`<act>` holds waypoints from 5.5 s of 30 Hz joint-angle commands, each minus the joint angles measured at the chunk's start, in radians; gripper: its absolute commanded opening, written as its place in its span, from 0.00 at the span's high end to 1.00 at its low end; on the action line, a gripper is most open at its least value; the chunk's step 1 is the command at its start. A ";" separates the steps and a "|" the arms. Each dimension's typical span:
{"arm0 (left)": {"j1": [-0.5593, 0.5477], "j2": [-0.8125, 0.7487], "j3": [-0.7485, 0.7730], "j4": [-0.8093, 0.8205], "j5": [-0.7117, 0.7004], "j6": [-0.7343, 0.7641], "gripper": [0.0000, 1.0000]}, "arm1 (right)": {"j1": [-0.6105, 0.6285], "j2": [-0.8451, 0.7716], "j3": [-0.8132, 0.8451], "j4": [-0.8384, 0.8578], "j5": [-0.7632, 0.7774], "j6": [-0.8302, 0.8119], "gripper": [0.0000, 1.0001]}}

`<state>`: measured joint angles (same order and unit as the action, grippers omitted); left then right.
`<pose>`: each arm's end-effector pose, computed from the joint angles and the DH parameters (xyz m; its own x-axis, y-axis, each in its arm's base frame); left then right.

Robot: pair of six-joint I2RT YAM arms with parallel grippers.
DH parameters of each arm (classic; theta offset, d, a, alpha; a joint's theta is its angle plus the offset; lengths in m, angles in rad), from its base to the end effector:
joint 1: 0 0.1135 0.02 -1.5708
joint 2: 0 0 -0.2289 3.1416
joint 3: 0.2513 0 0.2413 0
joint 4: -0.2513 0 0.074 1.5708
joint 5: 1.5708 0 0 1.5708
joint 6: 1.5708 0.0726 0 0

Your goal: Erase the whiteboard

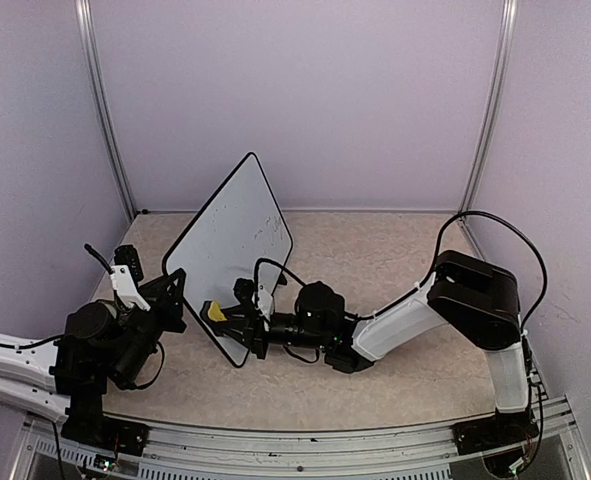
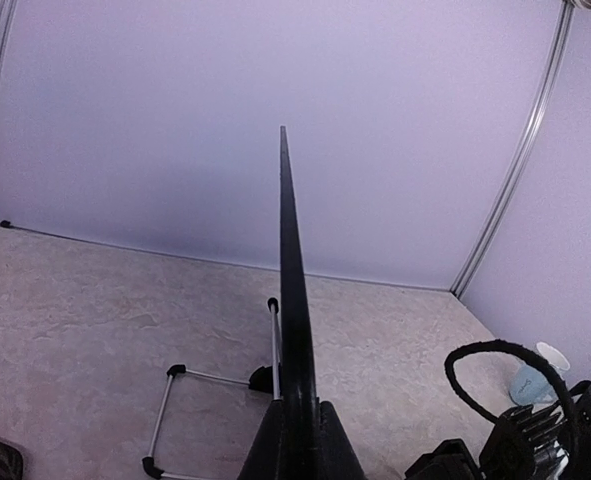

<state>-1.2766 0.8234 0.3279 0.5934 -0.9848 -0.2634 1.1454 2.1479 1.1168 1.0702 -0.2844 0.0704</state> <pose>0.1194 -0.1855 0.2342 -0.0478 -0.3387 -0.9397 0.2863 0.8967 -0.3377 0.1713 0.4274 0.1413 -0.0535 0.0454 -0.9975 -0.9887 0.1379 0.0593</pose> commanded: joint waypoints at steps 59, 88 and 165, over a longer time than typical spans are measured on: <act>-0.001 -0.036 -0.013 -0.035 0.221 -0.083 1.00 | -0.392 0.308 0.927 -0.765 0.005 0.407 1.00; -0.003 -0.060 -0.027 -0.033 0.220 -0.082 1.00 | -0.446 0.329 0.865 -0.791 0.002 0.612 1.00; -0.021 -0.064 -0.001 -0.048 0.216 -0.092 1.00 | -0.378 0.296 0.775 -0.878 0.146 0.591 1.00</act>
<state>-1.2652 0.7574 0.3103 0.5304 -0.9466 -0.3305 0.6693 2.5381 1.9388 0.0784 -0.0803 0.7109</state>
